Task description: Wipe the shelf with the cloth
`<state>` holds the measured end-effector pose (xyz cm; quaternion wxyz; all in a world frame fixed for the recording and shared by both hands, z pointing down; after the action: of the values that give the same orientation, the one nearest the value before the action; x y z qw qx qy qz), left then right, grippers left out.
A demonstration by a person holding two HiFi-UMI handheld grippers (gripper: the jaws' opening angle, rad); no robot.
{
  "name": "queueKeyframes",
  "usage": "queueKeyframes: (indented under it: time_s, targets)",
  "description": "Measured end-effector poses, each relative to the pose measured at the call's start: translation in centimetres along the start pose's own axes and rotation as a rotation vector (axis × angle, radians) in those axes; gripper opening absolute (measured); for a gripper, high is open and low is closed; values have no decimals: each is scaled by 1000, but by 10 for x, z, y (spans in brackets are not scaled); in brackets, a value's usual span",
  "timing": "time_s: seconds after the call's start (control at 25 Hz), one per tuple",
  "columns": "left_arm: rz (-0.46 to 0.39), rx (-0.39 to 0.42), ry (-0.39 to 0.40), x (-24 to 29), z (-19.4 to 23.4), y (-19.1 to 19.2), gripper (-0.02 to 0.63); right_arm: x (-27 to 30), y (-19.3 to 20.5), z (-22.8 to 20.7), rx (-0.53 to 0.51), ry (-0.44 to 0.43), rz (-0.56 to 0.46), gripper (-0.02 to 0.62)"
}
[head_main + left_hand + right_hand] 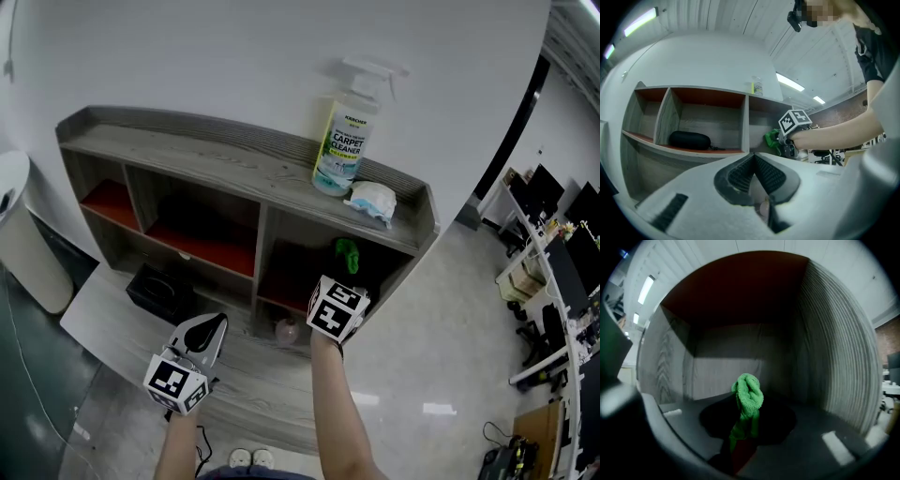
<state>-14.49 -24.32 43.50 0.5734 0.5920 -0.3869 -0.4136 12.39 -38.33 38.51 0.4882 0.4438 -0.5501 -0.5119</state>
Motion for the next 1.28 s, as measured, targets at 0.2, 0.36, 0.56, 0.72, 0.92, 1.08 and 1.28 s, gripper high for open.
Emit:
queueKeyframes:
  time_s: [0.2, 0.36, 0.56, 0.72, 0.92, 1.08, 1.28]
  targets:
    - [5, 3, -30, -9, 7, 0, -2, 28, 6, 71, -157, -301, 71, 103]
    - [10, 12, -68, -20, 17, -1, -2, 52, 21, 94, -186, -337, 203, 103]
    - [13, 14, -87, -26, 23, -1, -2, 56, 31, 68, -153, -228, 239, 103]
    - [11, 15, -60, -18, 15, -1, -2, 33, 23, 31, -109, -85, 169, 103]
    - [9, 17, -10, -9, -1, -2, -2, 14, 16, -3, -40, -1, 113, 103]
    - [2, 18, 13, -6, -12, -4, -2, 3, 14, 2, -32, -42, 75, 103]
    - [-17, 18, 32, -4, -21, -10, -2, -40, -8, 14, -6, -112, -51, 101]
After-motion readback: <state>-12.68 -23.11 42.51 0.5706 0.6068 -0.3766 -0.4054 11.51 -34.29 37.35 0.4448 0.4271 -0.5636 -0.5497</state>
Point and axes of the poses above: the fingertips, and each gripper's own axes: x forward along the fingers, z to its left, y out of its underside, the point moved 6 cm from there along -x, backward along the fingers, and after that the axes turned 15 degrees about -y, right-handed, at the moved point
